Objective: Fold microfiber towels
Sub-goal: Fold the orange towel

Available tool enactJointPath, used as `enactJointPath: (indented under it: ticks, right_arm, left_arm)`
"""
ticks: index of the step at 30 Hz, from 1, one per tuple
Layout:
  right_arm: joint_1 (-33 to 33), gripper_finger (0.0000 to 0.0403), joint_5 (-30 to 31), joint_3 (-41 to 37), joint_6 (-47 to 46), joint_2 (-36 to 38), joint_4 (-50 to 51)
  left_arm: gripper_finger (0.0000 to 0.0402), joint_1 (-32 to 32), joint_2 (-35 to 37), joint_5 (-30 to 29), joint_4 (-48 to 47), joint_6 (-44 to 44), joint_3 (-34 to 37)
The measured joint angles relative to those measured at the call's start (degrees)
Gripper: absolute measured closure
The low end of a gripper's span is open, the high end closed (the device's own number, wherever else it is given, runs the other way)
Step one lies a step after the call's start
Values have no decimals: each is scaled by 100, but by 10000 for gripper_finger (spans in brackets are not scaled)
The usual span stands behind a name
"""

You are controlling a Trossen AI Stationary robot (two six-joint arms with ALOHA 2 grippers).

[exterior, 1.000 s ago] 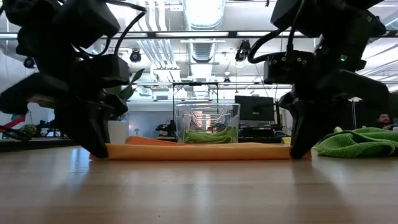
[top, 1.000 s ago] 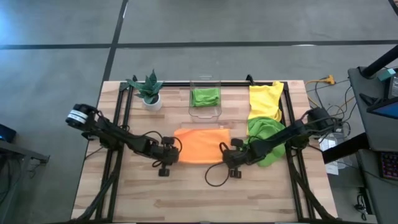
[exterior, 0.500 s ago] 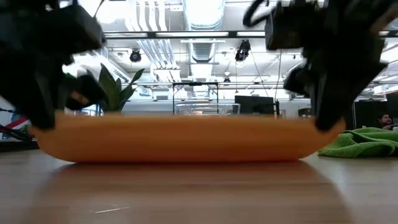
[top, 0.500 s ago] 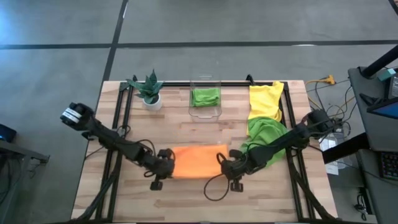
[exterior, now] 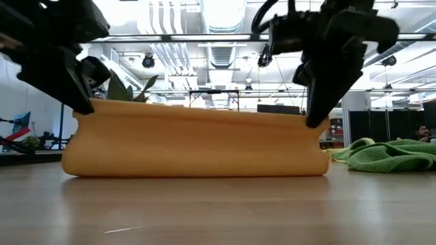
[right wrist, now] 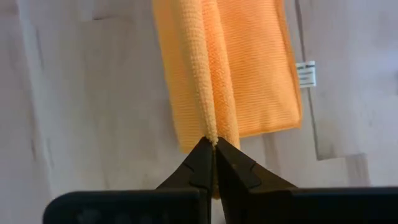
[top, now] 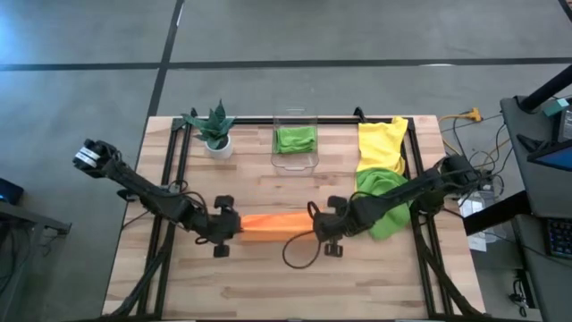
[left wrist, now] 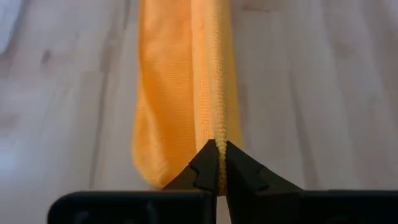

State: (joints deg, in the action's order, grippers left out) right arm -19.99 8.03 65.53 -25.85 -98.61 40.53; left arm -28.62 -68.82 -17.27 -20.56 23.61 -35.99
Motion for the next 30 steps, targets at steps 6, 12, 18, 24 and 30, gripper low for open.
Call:
enactJointPath:
  ticks: [6,12,18,24,30]
  right_arm:
    - [540,394,-31,-75,249,0,-59]
    - [976,394,-83,-153,491,2,-98]
    - [1171,394,-118,-300,728,2,-192]
    - [1219,384,-111,-380,674,-5,-201]
    - [1326,337,-56,-395,516,-48,-55]
  left_arm:
    - [402,170,-254,-118,-58,-32,47]
    - [402,442,-702,-118,43,-10,53]
    - [402,670,-1048,-164,193,-13,40]
    - [398,820,-1096,-281,203,-20,33]
    - [341,948,-1062,-279,123,-44,43]
